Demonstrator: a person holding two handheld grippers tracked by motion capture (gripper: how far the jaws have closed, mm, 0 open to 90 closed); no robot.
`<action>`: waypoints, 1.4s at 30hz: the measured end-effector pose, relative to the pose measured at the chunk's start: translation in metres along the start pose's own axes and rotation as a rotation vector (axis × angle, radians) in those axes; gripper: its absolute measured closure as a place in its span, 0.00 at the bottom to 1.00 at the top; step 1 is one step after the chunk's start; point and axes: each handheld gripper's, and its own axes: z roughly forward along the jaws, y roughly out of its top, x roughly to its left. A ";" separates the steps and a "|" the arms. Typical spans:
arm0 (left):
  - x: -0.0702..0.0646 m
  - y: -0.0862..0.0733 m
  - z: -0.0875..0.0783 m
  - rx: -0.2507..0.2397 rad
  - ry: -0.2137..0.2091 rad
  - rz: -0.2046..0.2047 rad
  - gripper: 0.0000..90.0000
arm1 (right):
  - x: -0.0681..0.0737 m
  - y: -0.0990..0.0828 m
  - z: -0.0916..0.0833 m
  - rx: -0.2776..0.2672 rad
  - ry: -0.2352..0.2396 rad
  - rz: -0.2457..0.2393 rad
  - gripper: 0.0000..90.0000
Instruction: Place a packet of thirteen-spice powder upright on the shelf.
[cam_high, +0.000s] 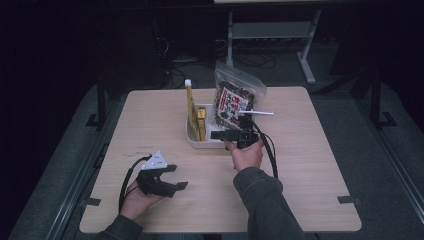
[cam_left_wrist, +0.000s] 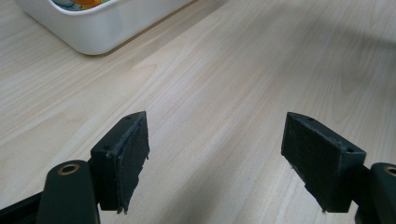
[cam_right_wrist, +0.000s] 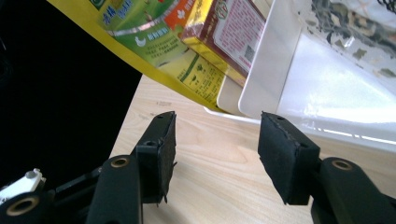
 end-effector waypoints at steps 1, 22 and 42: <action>0.000 0.000 0.000 0.000 0.000 0.001 0.25 | -0.001 -0.001 0.000 0.000 0.002 0.000 0.50; 0.001 0.000 -0.001 0.004 0.011 -0.002 0.24 | -0.017 -0.017 -0.011 0.025 0.037 -0.001 0.49; 0.000 0.000 0.000 0.008 0.010 -0.003 0.22 | -0.042 -0.036 -0.029 0.045 0.045 0.023 0.47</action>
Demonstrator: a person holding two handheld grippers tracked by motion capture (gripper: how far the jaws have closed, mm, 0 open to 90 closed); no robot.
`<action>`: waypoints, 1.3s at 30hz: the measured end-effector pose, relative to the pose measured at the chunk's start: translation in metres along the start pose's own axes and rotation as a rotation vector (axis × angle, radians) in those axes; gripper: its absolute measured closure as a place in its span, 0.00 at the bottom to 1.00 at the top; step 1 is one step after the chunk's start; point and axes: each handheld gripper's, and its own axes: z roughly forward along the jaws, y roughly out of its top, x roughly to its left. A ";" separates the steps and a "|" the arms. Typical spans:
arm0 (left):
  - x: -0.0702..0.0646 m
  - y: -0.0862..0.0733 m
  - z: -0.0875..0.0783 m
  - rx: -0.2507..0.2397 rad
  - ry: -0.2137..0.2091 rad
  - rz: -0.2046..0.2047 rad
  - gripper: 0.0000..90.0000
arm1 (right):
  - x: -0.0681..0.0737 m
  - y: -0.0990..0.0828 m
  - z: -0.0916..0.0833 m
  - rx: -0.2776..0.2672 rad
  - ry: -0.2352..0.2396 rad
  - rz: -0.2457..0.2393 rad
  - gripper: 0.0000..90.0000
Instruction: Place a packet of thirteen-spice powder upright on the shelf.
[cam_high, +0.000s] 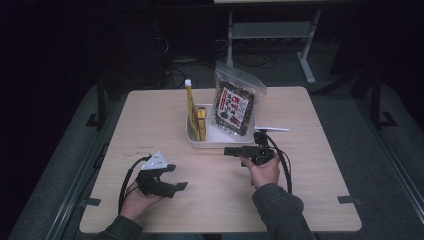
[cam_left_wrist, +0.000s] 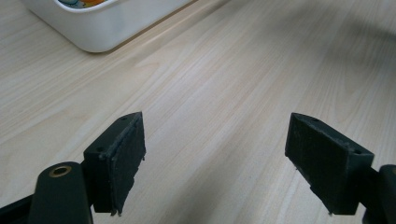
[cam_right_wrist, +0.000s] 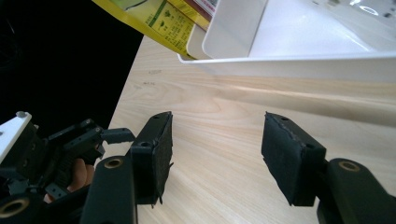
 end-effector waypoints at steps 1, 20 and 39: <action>0.000 0.000 0.000 0.001 0.000 0.001 0.22 | -0.002 -0.001 -0.001 0.000 0.002 0.007 0.46; -0.002 -0.002 0.004 0.007 -0.006 -0.011 0.20 | -0.033 -0.019 -0.021 -0.002 0.034 0.021 0.44; -0.005 -0.003 0.010 0.016 -0.018 -0.018 0.19 | -0.058 -0.037 -0.050 -0.029 0.067 0.042 0.42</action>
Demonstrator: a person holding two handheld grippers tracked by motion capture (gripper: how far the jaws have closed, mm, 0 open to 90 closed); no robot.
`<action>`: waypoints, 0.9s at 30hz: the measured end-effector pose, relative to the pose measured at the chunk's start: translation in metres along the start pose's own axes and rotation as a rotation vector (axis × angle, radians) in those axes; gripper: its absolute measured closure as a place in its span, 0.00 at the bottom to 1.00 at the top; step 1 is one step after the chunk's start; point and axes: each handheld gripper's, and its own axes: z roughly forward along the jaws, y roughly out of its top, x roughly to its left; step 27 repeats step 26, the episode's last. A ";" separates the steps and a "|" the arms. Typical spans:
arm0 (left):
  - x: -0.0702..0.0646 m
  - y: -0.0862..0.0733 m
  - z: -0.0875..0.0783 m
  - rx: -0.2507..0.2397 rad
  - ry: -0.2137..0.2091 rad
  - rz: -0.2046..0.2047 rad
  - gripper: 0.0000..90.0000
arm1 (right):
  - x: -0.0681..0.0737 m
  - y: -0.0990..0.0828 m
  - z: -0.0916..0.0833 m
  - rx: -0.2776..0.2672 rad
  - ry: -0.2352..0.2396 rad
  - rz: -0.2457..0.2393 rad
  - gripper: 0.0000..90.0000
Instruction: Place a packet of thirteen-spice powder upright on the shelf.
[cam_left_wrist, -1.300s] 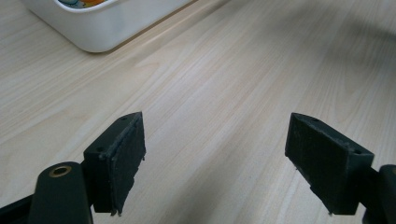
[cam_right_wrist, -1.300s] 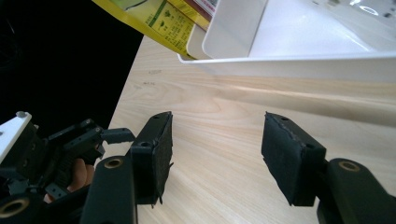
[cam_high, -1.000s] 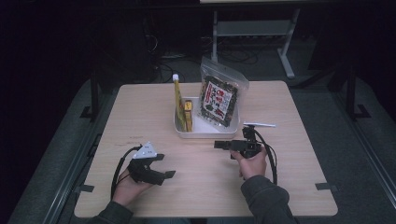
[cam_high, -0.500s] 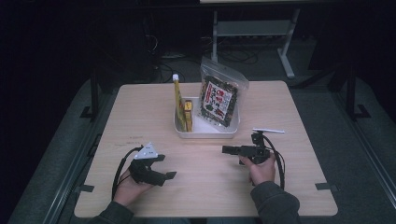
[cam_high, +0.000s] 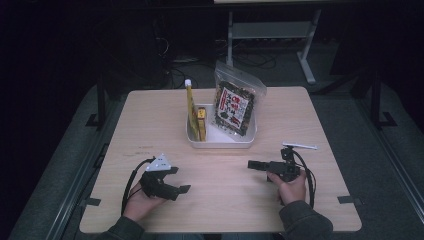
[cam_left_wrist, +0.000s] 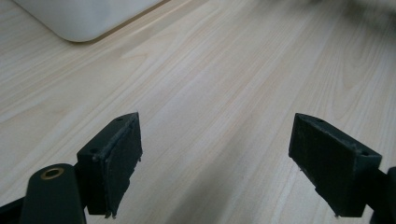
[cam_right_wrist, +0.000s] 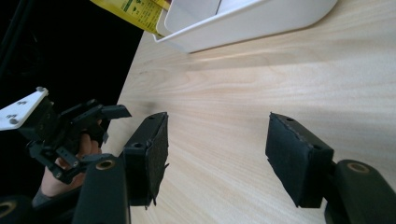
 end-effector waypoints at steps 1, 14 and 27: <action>0.000 0.000 0.000 0.002 0.000 0.000 0.18 | -0.001 -0.001 -0.001 0.003 0.002 -0.004 0.41; -0.004 -0.002 0.006 0.009 -0.008 -0.004 0.18 | -0.013 -0.025 -0.017 0.025 0.049 -0.029 0.38; -0.004 -0.002 0.006 0.008 0.008 -0.014 0.18 | -0.010 -0.043 -0.033 0.003 0.117 -0.177 0.33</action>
